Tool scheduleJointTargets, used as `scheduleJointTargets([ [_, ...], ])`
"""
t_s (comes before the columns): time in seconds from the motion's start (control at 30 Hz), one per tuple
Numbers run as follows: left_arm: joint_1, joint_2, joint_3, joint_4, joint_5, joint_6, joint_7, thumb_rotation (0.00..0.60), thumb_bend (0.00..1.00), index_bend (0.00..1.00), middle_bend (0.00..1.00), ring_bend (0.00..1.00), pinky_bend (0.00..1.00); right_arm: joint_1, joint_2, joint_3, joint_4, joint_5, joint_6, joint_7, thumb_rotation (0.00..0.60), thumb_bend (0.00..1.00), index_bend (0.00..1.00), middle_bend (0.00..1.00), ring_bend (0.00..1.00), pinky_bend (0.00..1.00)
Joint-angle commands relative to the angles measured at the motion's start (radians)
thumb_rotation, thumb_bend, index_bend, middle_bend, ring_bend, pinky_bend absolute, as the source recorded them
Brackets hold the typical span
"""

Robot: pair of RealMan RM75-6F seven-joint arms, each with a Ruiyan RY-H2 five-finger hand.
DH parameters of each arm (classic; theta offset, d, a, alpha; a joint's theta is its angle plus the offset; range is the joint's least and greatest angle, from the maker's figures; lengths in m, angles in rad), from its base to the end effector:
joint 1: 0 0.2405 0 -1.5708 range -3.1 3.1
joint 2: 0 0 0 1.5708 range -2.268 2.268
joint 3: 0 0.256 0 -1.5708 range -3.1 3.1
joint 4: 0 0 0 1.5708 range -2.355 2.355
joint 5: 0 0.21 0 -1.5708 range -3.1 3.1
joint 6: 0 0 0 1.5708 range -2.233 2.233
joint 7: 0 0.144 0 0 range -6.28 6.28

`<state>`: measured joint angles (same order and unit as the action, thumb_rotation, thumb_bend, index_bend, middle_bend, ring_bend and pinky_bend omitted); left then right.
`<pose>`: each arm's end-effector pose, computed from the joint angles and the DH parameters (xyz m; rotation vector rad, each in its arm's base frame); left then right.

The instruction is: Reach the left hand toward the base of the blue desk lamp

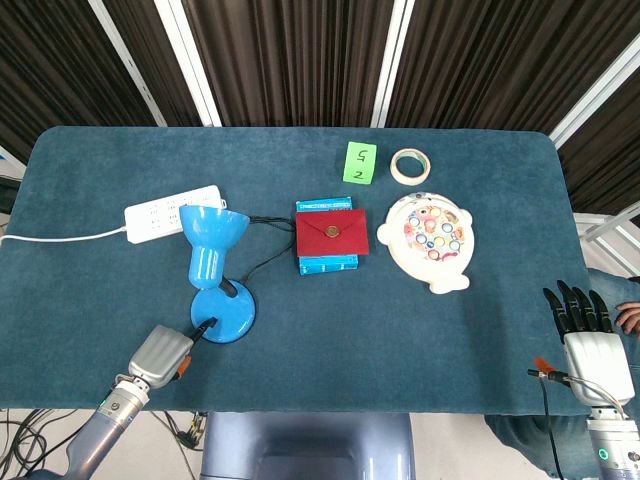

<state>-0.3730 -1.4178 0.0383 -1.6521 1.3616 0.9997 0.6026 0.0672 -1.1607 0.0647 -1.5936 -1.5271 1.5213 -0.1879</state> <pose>-0.2397 0.2091 -0.0101 -2.0562 -0.8290 -0.5572 -0.3074 -0.1785 0.1528 1.4163 -0.7416 0.8131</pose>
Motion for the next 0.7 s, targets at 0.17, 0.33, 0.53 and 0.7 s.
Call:
scheduleJointTargets([
  [0.17, -0.005, -0.005, 0.008, 0.007, -0.012, -0.004, -0.001, 0.600, 0.49, 0.07, 0.72, 0.68, 0.78, 0.000, -0.001, 0.000, 0.000, 0.000, 0.001, 0.000, 0.600, 0.13, 0.07, 0.02, 0.04, 0.00],
  [0.33, -0.012, -0.011, 0.011, 0.021, -0.030, -0.017, -0.007, 0.600, 0.50, 0.07, 0.72, 0.68, 0.78, 0.000, -0.001, 0.001, 0.000, 0.001, 0.001, 0.000, 0.600, 0.13, 0.07, 0.02, 0.04, 0.00],
  [0.53, -0.006, 0.007, -0.012, -0.002, -0.012, 0.051, -0.015, 0.600, 0.49, 0.09, 0.61, 0.57, 0.75, 0.000, -0.001, 0.001, 0.000, 0.000, 0.001, -0.001, 0.600, 0.13, 0.07, 0.02, 0.04, 0.00],
  [0.7, 0.061, 0.040, -0.047, -0.041, 0.098, 0.278, -0.076, 0.600, 0.42, 0.13, 0.40, 0.28, 0.34, 0.000, -0.001, 0.001, 0.001, -0.001, 0.002, -0.001, 0.600, 0.13, 0.07, 0.02, 0.04, 0.00],
])
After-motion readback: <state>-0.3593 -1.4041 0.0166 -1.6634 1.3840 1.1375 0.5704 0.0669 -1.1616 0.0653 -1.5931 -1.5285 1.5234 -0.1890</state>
